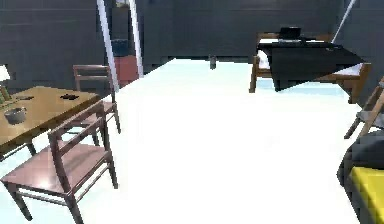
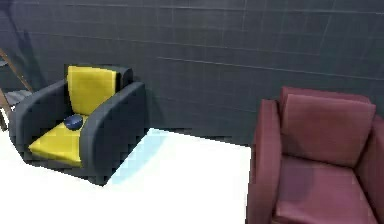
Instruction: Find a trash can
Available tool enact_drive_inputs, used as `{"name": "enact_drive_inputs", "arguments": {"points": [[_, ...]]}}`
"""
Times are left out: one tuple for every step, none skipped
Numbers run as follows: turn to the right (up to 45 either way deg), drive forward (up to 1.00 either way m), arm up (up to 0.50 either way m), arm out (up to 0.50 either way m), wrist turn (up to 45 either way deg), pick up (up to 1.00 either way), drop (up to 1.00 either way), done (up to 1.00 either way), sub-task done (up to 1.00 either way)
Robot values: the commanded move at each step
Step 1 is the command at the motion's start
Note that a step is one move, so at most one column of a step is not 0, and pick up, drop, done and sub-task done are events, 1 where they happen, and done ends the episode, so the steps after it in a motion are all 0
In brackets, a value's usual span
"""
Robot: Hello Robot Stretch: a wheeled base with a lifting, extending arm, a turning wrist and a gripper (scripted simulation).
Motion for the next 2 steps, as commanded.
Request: {"name": "enact_drive_inputs", "arguments": {"points": [[-21.0,0.00,0.00,0.00,0.0,0.00,0.00,0.00,0.00],[0.0,0.05,0.00,0.00,0.0,0.00,0.00,0.00,0.00]]}}
